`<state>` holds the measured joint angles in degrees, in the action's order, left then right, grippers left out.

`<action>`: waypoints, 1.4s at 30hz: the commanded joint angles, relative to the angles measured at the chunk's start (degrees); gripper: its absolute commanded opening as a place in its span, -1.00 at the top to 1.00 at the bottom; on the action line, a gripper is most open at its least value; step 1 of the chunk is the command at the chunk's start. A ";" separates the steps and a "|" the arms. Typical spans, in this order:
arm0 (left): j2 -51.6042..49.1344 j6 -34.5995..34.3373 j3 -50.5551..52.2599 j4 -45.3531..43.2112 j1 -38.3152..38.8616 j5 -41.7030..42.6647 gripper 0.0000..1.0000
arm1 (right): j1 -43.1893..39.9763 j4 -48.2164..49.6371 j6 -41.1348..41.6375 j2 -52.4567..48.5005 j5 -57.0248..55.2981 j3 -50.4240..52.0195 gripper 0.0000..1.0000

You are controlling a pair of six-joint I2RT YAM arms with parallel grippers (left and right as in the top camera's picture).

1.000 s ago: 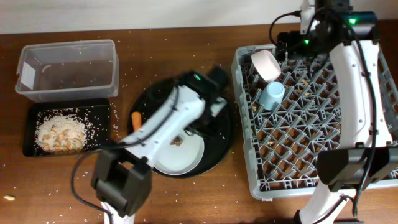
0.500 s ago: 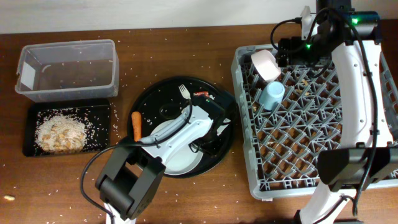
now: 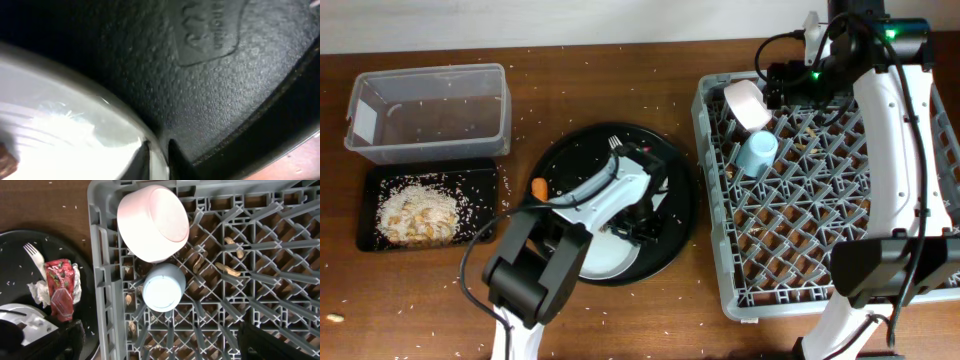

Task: Sort waste into correct bins and load items into the dishwasher rack
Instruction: 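Grasp the white plate with the left gripper, then tilt the white plate over the black tray to drop the food scrap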

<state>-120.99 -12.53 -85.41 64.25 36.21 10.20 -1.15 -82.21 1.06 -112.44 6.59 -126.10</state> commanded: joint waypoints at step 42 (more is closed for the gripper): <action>3.37 38.40 -35.08 32.48 -71.52 49.18 0.99 | 0.00 -1.77 -0.76 0.74 0.52 -0.07 -0.94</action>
<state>-119.22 22.35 -123.72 96.64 -32.64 51.83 -1.15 -83.81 0.56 -112.44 6.79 -126.10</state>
